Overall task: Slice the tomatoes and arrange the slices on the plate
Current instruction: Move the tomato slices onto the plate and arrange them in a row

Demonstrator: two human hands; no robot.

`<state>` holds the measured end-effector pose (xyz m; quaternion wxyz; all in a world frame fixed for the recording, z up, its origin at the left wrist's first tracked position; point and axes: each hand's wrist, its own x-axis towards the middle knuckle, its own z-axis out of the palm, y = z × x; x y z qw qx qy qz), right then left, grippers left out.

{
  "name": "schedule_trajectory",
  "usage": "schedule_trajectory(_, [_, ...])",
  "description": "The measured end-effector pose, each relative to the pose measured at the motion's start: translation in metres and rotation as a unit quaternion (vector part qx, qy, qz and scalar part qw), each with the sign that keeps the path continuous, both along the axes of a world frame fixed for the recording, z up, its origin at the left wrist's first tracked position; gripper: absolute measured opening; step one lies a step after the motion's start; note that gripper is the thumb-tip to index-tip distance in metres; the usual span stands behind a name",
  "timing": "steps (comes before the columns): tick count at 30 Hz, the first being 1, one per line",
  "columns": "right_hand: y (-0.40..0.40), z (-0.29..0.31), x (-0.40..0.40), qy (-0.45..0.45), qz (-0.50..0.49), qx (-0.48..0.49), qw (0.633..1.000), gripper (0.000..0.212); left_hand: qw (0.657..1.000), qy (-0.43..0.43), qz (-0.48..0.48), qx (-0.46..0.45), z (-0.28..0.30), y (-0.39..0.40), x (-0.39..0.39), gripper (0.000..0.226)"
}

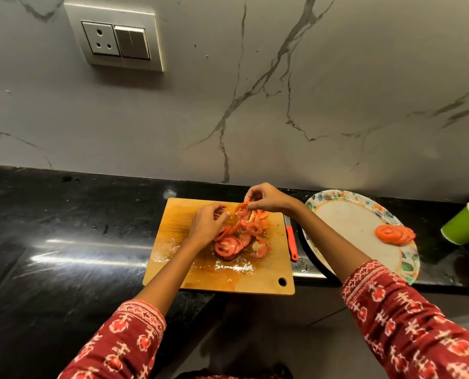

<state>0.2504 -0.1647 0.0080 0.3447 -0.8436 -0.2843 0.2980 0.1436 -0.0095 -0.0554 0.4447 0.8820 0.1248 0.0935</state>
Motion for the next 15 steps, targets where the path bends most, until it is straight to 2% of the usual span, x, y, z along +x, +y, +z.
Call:
schedule_trajectory(8, [-0.009,0.009,-0.001,0.079,-0.038,0.095,0.992,0.009,0.99,-0.036,-0.036,-0.129,0.013,-0.014,0.006,0.023])
schedule_trajectory(12, [-0.009,0.01,0.002,0.073,-0.017,0.079,0.994,0.01,0.989,-0.046,-0.025,-0.136,0.016,-0.016,0.01,0.013])
schedule_trajectory(15, [-0.008,0.013,0.005,0.027,0.023,0.045,0.998,0.013,0.99,-0.04,-0.021,-0.135,0.019,-0.019,0.011,0.012])
